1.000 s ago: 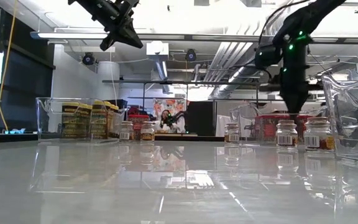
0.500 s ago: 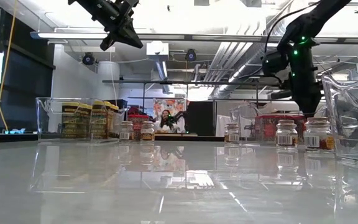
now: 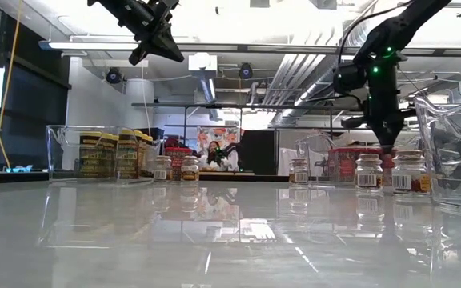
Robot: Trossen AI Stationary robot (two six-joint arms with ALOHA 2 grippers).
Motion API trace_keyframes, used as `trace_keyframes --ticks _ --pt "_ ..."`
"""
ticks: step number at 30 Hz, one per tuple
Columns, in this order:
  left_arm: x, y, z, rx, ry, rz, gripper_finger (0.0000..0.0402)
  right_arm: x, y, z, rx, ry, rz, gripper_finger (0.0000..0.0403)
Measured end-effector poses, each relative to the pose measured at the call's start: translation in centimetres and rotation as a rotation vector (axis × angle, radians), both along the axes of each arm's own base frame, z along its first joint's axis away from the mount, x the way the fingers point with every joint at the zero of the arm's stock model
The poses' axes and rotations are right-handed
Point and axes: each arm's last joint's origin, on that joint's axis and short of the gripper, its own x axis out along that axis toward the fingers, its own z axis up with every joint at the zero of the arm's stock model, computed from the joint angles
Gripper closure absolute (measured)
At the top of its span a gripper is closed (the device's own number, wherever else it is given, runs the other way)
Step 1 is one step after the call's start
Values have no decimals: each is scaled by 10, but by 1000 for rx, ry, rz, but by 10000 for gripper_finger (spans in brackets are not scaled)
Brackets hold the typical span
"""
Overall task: Sort spices by type
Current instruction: Adjust the red seasoning cans in the top right transparent bin
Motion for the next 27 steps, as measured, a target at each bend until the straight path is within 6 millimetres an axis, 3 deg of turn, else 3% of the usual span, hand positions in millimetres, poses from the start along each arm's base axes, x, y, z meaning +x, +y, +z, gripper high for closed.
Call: trace_keyframes --ticks 4,8,15,27 --pt "0 0 0 -1 0 -2 402 2 2 0 25 -31 8 403" --pt "0 0 0 -6 -3 -11 402 10 18 4 48 -33 43 403" --pt "0 0 0 0 0 -18 402 50 38 5 50 -226 201 403" --pt "0 0 0 -1 0 -18 402 67 20 -21 -1 -212 148 403"
